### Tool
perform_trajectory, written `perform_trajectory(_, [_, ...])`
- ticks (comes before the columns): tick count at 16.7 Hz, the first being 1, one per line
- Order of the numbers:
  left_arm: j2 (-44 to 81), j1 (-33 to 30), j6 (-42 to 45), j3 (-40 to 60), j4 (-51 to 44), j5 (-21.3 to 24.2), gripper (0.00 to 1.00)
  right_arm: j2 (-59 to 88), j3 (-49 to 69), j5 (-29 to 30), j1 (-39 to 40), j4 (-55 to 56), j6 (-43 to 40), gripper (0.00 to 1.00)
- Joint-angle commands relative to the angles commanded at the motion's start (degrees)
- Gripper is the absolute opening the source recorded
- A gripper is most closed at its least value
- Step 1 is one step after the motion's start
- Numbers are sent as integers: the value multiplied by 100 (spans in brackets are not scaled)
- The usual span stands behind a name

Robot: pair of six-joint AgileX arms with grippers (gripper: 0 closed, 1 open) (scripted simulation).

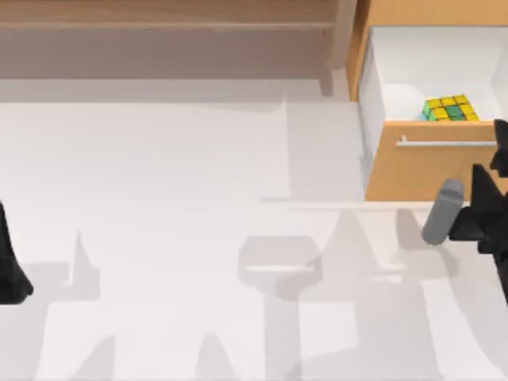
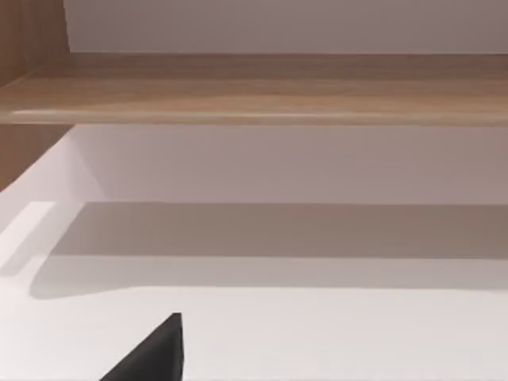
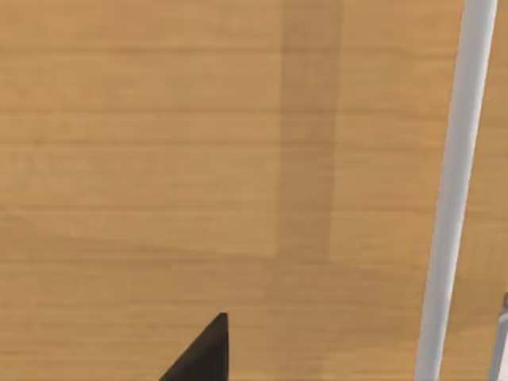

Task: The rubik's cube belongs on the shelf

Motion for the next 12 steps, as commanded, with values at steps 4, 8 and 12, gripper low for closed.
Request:
perform_trajectory(4, [0, 0, 0, 0, 0, 0, 100, 0, 0, 0, 0, 0, 0, 100])
perform_trajectory(8, [0, 0, 0, 0, 0, 0, 100, -1, -9, 13, 11, 18, -1, 100])
perform_trajectory(12, [0, 0, 0, 0, 0, 0, 100, -43, -393, 168, 166, 348, 1, 100])
